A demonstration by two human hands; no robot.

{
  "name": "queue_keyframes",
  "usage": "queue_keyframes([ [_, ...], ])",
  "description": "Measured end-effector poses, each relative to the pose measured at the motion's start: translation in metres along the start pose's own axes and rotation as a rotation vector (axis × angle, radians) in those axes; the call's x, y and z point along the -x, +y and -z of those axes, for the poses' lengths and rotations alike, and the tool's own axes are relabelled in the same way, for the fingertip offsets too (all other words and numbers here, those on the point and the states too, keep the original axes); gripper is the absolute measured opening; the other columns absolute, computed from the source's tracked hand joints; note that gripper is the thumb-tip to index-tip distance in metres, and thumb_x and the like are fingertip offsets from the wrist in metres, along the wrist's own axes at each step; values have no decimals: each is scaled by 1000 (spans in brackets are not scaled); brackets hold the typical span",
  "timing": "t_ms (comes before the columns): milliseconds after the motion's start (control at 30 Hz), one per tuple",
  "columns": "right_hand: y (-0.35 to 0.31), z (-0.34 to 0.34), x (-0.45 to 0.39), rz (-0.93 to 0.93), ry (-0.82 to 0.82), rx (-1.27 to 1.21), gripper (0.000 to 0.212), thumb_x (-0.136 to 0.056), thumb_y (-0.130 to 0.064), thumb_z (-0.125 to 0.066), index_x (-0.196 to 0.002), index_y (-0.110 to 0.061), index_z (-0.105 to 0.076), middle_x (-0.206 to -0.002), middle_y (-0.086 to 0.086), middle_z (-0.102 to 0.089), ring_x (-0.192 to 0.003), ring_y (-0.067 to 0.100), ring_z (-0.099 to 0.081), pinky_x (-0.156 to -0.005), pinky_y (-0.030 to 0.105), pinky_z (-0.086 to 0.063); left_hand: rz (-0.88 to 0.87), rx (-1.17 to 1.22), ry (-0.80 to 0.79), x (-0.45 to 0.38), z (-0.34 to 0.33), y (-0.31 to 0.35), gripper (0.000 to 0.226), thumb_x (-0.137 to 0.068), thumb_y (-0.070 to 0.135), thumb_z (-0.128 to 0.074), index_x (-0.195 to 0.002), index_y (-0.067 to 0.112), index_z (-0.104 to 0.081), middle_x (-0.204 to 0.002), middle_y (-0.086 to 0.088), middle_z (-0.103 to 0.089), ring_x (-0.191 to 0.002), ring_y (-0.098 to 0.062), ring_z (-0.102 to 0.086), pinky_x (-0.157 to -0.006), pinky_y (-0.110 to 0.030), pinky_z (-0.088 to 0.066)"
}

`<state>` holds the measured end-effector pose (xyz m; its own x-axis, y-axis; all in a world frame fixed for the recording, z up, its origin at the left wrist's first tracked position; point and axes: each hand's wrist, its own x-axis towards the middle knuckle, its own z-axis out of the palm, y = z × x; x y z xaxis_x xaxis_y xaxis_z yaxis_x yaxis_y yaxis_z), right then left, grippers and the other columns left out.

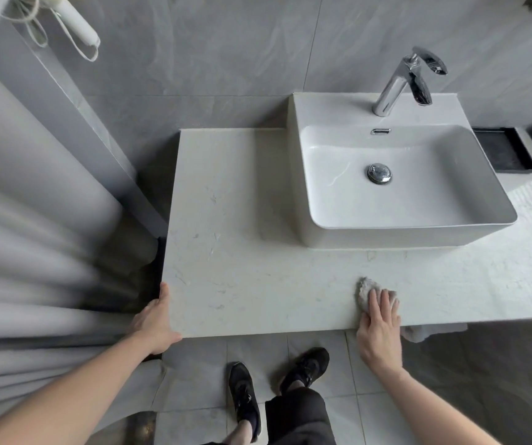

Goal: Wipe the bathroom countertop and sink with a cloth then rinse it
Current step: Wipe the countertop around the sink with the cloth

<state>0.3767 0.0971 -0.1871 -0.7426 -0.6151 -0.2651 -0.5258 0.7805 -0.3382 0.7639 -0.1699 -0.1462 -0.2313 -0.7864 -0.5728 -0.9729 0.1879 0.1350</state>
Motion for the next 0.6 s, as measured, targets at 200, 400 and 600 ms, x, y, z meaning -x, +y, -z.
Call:
queue_keyframes([
  [200, -91, -47, 37, 199, -52, 37, 67, -106, -33, -34, -165, -24, -3, -171, 6, 11, -157, 33, 17, -128, 49, 1, 13, -16, 1, -3, -2, -1, 129, -69, 40, -78, -156, 20, 14, -143, -3, -49, -128, -26, -52, -95, -35, -47],
  [400, -187, -88, 87, 544, -224, 36, 90, -85, -6, -43, -165, -25, -4, -171, -2, 15, -155, 23, 27, -126, 48, 7, 14, -25, 6, -4, -4, -1, 127, -70, 40, -81, -156, 18, 11, -141, -4, -51, -129, -26, -52, -97, -35, -46],
  [600, -176, -72, 75, 715, -294, 94, 97, -78, 2, -38, -165, -27, -7, -172, -6, 10, -155, 18, 25, -127, 45, 5, 20, -4, -11, -4, -3, -3, 129, -70, 41, -81, -156, 21, 13, -145, -3, -48, -131, -26, -51, -101, -36, -45],
])
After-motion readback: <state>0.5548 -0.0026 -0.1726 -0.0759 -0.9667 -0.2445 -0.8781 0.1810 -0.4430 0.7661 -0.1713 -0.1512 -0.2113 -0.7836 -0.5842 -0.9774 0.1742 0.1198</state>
